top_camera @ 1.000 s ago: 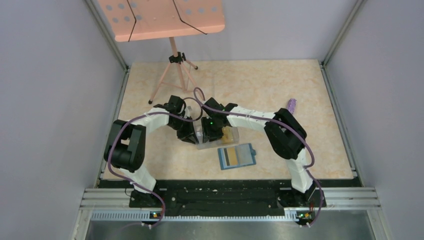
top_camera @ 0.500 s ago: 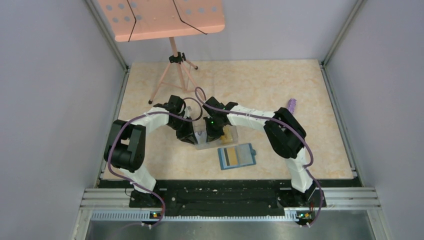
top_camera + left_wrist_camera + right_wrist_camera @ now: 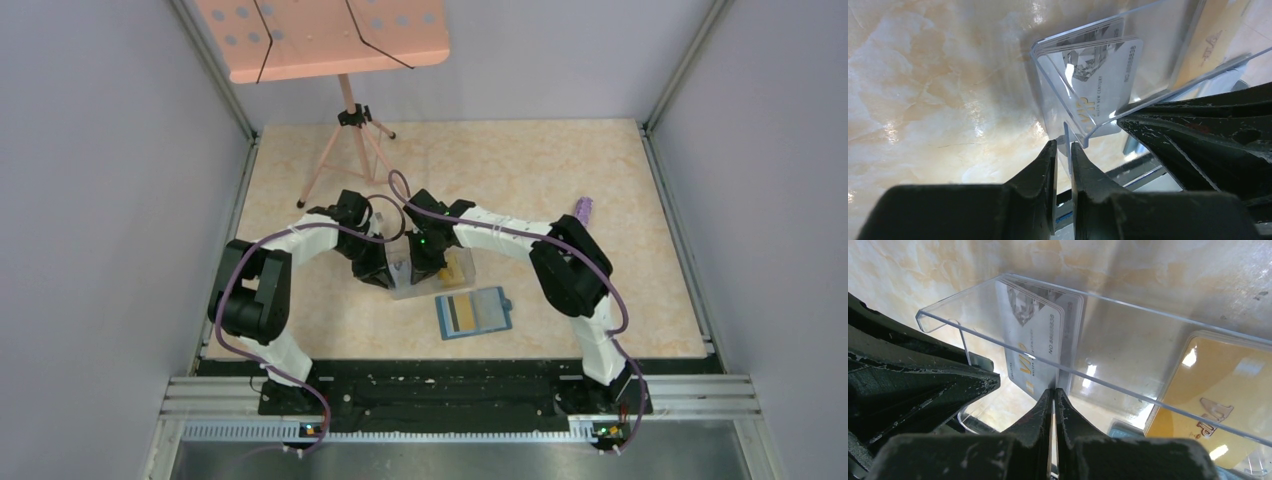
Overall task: Put the credit cards into the card holder
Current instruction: Pick up the credit card from the storage box.
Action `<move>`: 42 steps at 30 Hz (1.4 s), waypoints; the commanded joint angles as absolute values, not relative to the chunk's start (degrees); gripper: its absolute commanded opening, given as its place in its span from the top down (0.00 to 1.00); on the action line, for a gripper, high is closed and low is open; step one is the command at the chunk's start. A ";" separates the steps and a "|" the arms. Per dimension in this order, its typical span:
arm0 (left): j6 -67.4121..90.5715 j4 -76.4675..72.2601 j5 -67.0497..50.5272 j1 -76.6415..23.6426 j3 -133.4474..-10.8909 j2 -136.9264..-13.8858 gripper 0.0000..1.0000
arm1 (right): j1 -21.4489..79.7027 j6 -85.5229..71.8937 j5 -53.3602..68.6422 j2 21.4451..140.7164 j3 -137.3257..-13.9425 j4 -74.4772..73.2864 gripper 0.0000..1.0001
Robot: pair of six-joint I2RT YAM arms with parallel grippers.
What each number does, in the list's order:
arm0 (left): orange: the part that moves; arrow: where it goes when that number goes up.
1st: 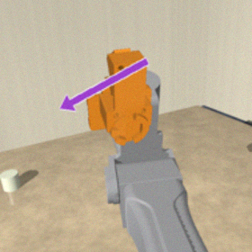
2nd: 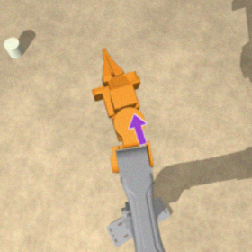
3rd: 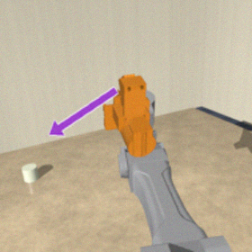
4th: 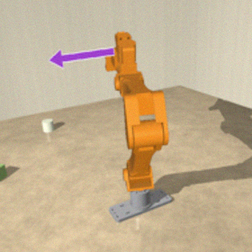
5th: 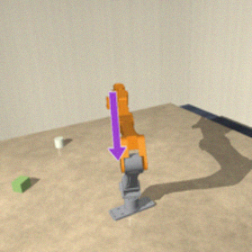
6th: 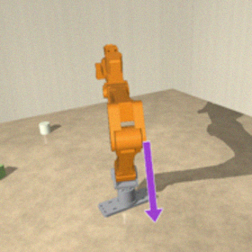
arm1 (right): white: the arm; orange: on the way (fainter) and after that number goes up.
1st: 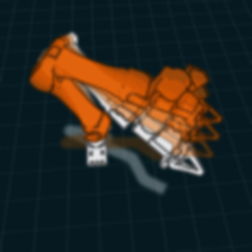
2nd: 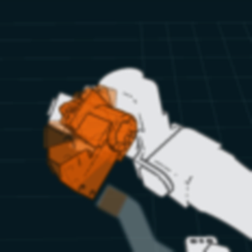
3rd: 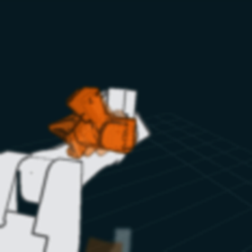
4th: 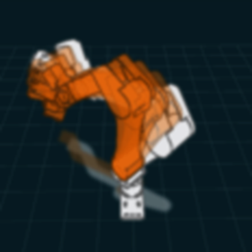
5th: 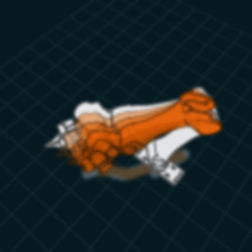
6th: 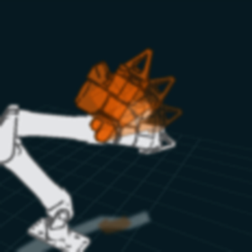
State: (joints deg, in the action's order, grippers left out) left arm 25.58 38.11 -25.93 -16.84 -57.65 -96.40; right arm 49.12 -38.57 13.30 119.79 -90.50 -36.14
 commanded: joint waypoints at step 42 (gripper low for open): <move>23.20 38.67 -26.55 -19.07 -60.99 -97.41 1.00 | 52.67 -31.33 9.48 122.50 -94.14 -37.09 1.00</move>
